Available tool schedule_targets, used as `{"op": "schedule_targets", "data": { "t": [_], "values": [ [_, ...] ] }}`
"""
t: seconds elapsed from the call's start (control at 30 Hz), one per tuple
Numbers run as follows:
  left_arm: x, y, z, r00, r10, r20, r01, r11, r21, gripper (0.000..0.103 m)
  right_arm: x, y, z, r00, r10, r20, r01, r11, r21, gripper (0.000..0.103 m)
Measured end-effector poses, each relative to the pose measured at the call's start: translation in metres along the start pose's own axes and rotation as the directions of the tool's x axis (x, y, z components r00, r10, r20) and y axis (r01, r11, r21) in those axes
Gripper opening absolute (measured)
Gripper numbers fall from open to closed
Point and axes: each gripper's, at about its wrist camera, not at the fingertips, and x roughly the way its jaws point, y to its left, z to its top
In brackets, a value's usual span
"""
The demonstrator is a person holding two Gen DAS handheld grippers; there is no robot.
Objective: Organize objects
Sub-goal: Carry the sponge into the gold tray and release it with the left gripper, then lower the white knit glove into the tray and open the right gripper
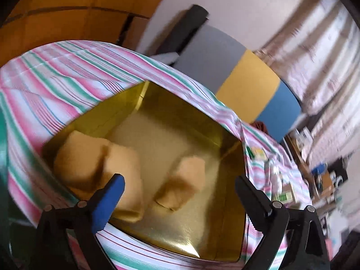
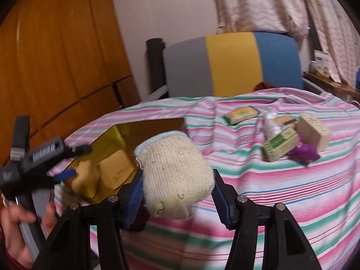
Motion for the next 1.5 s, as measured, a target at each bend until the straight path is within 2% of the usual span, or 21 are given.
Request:
{"op": "schedule_targets", "data": {
  "t": [0.13, 0.37, 0.53, 0.67, 0.97, 1.03, 1.37, 1.5],
  "values": [
    [-0.012, 0.011, 0.014, 0.995, 0.080, 0.053, -0.079, 0.997, -0.027, 0.103, 0.010, 0.020, -0.003, 0.998, 0.045, -0.041, -0.047, 0.998, -0.048, 0.057],
    [-0.030, 0.033, 0.025, 0.988, 0.124, 0.092, -0.115, 0.988, -0.101, 0.103, 0.031, 0.054, -0.004, 0.984, 0.123, -0.132, -0.138, 0.984, -0.111, 0.057],
    [-0.036, 0.035, 0.027, 0.986, 0.136, 0.093, -0.125, 0.985, -0.121, 0.103, 0.054, 0.076, -0.001, 0.952, 0.194, -0.237, -0.225, 0.968, -0.112, 0.057],
    [-0.041, 0.036, 0.030, 0.984, 0.142, 0.106, -0.128, 0.983, -0.129, 0.103, 0.071, 0.087, 0.000, 0.933, 0.206, -0.294, -0.249, 0.962, -0.116, 0.057],
    [-0.040, 0.036, 0.032, 0.985, 0.141, 0.096, -0.127, 0.983, -0.136, 0.103, 0.093, 0.104, -0.002, 0.910, 0.215, -0.355, -0.268, 0.957, -0.107, 0.059],
    [-0.040, 0.035, 0.032, 0.985, 0.144, 0.098, -0.132, 0.984, -0.124, 0.103, 0.093, 0.103, 0.000, 0.912, 0.213, -0.350, -0.260, 0.961, -0.095, 0.059],
    [-0.033, 0.028, 0.026, 0.987, 0.141, 0.076, -0.133, 0.986, -0.104, 0.103, 0.062, 0.073, 0.013, 0.963, 0.145, -0.227, -0.158, 0.987, -0.040, 0.059],
    [-0.028, 0.020, 0.022, 0.990, 0.130, 0.054, -0.125, 0.989, -0.076, 0.103, 0.053, 0.063, 0.018, 0.973, 0.128, -0.193, -0.134, 0.991, -0.022, 0.059]
  ]
}}
